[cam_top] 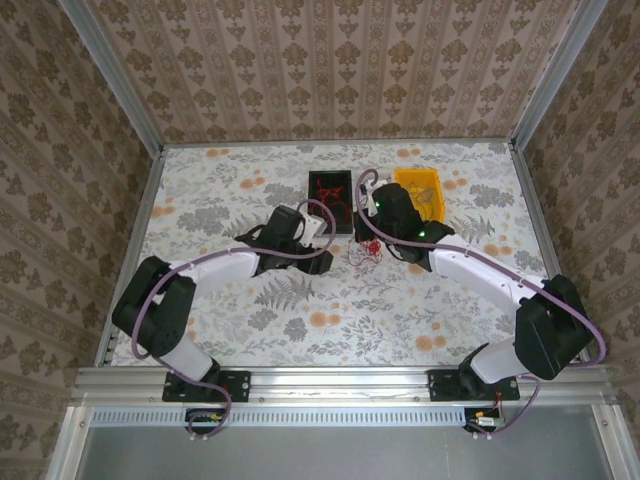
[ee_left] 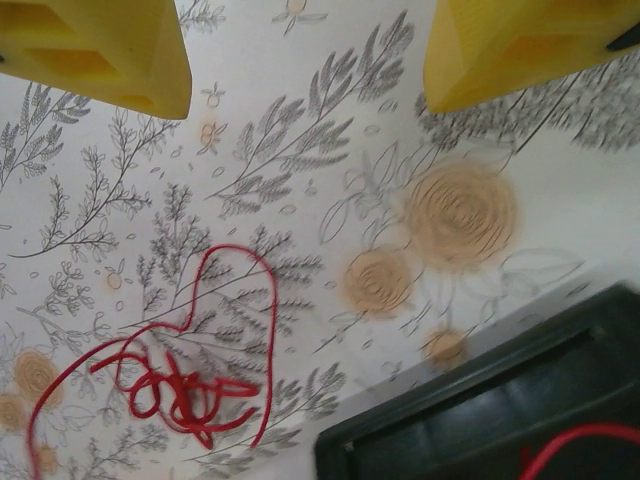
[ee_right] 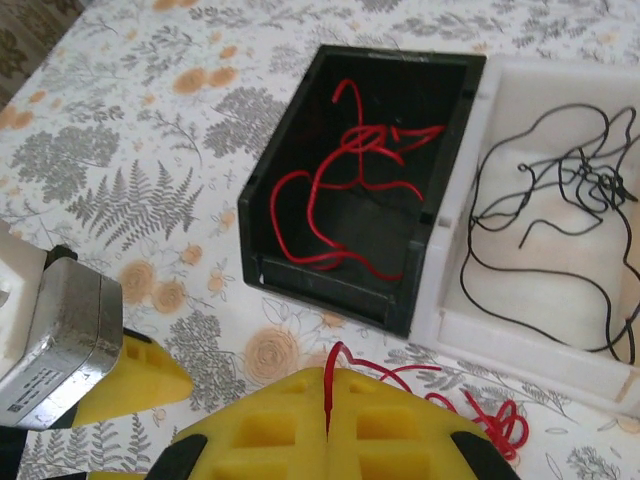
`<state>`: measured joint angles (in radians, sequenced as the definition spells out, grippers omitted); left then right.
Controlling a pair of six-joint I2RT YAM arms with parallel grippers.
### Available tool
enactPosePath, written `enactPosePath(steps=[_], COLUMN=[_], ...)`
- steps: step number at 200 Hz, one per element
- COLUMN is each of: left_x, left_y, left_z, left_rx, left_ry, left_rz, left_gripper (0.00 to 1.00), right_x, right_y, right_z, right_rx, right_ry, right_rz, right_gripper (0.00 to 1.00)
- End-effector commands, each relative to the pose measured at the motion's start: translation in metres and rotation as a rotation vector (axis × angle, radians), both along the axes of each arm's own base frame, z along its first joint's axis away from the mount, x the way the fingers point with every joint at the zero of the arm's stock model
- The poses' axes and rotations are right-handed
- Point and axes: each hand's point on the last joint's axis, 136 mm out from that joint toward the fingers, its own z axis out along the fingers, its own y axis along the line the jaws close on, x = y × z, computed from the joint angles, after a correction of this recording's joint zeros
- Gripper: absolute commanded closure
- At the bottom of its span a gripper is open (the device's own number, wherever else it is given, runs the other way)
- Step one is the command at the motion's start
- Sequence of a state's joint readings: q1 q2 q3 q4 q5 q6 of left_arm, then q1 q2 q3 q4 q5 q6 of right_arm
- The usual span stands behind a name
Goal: Untangle the cables
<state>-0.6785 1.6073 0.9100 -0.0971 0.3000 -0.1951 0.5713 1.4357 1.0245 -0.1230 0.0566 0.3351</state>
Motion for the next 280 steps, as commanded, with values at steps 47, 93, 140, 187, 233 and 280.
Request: enactPosePath(steps=[47, 93, 140, 187, 233, 280], left_x=[0.014, 0.035, 0.045, 0.048, 0.041, 0.036], left_y=[-0.061, -0.087, -0.085, -0.015, 0.1, 0.216], left_z=[-0.009, -0.028, -0.049, -0.018, -0.002, 0.016], left_rx=[-0.014, 0.015, 0.116, 0.148, 0.155, 0.23], left_ry=[-0.012, -0.002, 0.014, -0.087, -0.077, -0.095], left_rz=[-0.186, -0.204, -0.17, 0.08, 0.469, 0.897], left_gripper=[0.38, 0.44, 0.95, 1.0, 1.0, 1.0], right_x=[0.002, -0.001, -0.004, 0.0, -0.006, -0.017], right_y=[-0.018, -0.027, -0.043, -0.112, -0.181, -0.219], right_z=[-0.008, -0.01, 0.005, 0.011, 0.005, -0.005], right_rx=[0.047, 0.022, 0.031, -0.025, -0.067, -0.054], right_ry=[0.052, 0.048, 0.004, -0.046, -0.041, -0.008], right_rz=[-0.044, -0.053, -0.11, -0.393, -0.651, -0.792], right_gripper=[1.0, 1.0, 1.0, 1.0, 1.0, 1.0])
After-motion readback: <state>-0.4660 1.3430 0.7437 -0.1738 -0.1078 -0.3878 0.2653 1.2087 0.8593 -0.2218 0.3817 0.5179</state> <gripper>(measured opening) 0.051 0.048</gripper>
